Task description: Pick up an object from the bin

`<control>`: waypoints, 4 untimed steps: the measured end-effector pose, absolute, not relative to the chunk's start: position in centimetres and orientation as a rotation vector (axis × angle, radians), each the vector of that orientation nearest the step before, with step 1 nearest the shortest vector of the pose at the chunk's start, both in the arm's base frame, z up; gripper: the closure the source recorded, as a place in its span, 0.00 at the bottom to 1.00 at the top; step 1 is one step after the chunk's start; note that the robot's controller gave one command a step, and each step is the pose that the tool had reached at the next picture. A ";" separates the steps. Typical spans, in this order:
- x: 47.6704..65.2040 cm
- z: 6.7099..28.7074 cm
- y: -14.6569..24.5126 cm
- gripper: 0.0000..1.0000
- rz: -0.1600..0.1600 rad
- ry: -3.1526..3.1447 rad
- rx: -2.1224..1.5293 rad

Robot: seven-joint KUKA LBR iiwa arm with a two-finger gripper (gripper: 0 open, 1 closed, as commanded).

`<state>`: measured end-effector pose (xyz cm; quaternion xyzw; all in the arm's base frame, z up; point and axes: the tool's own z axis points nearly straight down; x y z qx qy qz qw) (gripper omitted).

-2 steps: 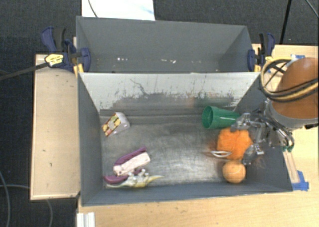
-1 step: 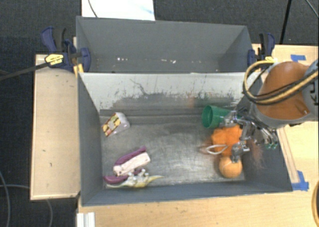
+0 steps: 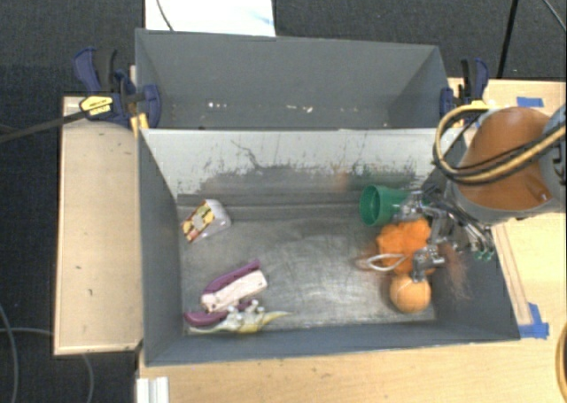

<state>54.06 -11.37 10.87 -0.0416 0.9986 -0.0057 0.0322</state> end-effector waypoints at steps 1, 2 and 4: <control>54.2 10.7 -11.4 0.00 -0.018 3.071 -0.129; 52.4 8.4 -11.1 1.00 -0.003 3.118 -0.140; 52.3 8.4 -11.1 1.00 -0.003 3.119 -0.149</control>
Offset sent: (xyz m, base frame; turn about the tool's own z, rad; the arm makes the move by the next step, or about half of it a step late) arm -0.0372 0.0191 -0.0387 -0.3482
